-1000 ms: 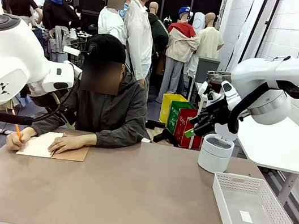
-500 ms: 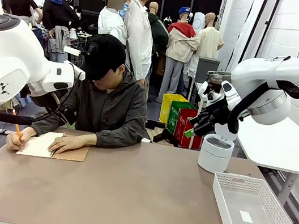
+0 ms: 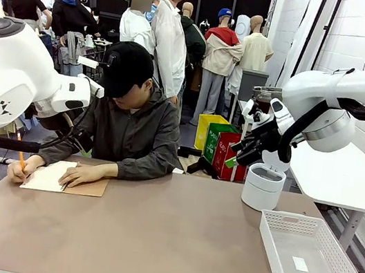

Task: Sort the paper based on its condition.
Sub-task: If a person hands you a paper, place it in the Organizing basket , and if it's crumpled, put it in the Trash can.

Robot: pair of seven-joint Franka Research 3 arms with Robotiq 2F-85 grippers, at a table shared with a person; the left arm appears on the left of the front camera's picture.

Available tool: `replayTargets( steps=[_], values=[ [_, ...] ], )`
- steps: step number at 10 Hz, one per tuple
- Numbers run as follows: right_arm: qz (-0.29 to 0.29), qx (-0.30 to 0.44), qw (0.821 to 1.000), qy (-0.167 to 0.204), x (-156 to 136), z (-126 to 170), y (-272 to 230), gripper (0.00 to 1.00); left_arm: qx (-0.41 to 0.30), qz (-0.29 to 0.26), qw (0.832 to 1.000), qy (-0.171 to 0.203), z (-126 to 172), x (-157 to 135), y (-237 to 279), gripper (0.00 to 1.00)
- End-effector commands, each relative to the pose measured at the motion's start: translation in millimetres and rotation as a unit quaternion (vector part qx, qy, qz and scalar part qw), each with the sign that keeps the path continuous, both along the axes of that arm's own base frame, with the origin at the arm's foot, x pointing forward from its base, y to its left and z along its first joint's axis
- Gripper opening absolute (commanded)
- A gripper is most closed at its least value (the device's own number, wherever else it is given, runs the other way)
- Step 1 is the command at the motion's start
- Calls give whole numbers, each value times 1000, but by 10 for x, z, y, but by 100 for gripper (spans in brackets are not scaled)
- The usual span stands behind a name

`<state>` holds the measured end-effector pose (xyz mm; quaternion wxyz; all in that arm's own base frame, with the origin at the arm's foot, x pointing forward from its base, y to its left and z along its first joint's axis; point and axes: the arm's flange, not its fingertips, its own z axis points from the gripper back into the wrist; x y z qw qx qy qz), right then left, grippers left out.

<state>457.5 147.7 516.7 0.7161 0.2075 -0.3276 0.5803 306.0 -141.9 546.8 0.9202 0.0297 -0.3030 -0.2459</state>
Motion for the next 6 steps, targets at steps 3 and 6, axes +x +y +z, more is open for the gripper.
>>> replayTargets(
  steps=[3,6],
  values=[
    [0,5,1000,3,-1,6,5,100,4,-4,1000,0,3,0,12,100],
    [0,5,1000,3,-1,6,5,100,4,-4,1000,0,3,0,12,100]
  ],
)
